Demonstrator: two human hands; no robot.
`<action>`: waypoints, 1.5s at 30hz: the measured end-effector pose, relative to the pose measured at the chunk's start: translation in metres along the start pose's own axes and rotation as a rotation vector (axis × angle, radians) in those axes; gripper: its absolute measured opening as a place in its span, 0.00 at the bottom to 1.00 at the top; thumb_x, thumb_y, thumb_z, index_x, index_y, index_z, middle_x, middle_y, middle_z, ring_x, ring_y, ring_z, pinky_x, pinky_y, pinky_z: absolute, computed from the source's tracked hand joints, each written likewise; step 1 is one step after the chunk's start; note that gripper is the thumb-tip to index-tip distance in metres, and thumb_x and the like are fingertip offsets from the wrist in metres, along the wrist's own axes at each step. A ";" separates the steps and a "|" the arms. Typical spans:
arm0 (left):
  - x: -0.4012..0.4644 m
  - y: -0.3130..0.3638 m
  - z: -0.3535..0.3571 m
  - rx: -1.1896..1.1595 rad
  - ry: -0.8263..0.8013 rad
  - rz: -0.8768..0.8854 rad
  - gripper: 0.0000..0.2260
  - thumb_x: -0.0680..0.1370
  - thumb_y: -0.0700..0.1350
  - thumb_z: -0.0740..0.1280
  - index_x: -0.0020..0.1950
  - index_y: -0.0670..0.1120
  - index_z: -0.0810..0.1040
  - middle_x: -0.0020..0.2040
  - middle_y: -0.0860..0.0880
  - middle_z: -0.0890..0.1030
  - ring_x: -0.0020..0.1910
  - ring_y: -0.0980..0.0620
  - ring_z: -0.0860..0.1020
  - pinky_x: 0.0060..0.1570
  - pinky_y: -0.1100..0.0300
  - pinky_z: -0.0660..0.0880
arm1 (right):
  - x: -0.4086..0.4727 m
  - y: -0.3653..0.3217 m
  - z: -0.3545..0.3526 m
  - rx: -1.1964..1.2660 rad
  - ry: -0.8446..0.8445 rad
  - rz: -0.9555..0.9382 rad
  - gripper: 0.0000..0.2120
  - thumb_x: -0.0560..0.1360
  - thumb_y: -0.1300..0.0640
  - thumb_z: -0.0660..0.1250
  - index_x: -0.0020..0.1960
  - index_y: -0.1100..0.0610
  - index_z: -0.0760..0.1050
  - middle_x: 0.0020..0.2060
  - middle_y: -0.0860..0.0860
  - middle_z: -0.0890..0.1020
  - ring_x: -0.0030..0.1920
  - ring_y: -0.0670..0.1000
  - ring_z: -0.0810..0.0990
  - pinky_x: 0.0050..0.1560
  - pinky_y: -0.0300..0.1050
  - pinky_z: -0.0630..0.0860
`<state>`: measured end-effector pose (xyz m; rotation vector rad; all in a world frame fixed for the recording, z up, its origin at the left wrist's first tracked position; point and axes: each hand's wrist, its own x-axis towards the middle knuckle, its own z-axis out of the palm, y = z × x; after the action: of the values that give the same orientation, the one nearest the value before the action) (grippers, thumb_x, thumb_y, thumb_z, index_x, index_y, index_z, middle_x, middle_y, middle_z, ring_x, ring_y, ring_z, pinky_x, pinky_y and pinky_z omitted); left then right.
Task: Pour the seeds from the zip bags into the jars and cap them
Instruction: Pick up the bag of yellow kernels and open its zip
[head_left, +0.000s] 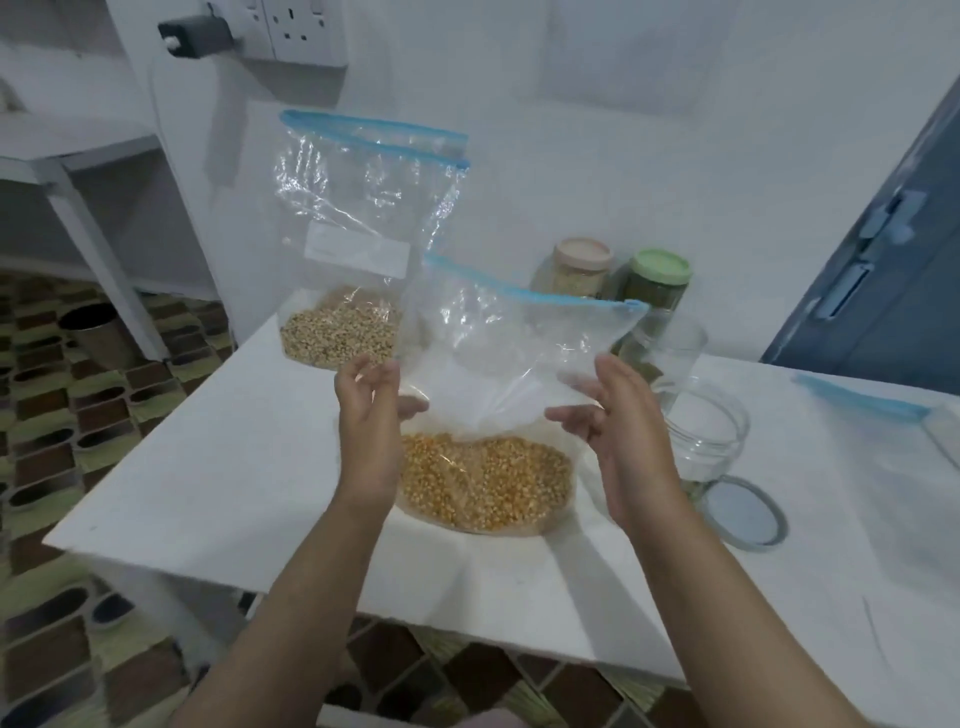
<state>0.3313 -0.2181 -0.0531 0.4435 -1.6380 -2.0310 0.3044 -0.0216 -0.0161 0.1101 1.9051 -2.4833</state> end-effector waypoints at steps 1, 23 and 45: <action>0.006 0.006 0.000 0.008 -0.013 -0.044 0.19 0.83 0.54 0.60 0.72 0.51 0.64 0.43 0.49 0.85 0.42 0.54 0.81 0.60 0.56 0.73 | 0.004 -0.005 0.002 -0.032 -0.015 0.022 0.05 0.81 0.48 0.63 0.56 0.47 0.72 0.52 0.51 0.84 0.36 0.52 0.84 0.50 0.47 0.76; 0.018 0.089 0.062 0.577 0.094 0.829 0.16 0.79 0.50 0.66 0.66 0.51 0.74 0.68 0.49 0.67 0.69 0.50 0.62 0.67 0.55 0.57 | 0.011 -0.057 0.041 -0.396 0.033 -0.883 0.12 0.85 0.54 0.56 0.48 0.52 0.77 0.43 0.48 0.82 0.44 0.44 0.78 0.48 0.38 0.74; 0.011 0.095 0.089 0.451 -0.393 0.972 0.07 0.81 0.53 0.61 0.52 0.54 0.77 0.63 0.57 0.73 0.69 0.54 0.65 0.63 0.51 0.59 | -0.012 -0.059 0.026 -0.391 0.230 -1.023 0.03 0.79 0.57 0.68 0.48 0.52 0.80 0.41 0.47 0.80 0.45 0.48 0.77 0.50 0.39 0.72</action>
<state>0.2908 -0.1669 0.0603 -0.5695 -1.9816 -1.0507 0.3117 -0.0314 0.0484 -0.8109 3.0708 -2.5187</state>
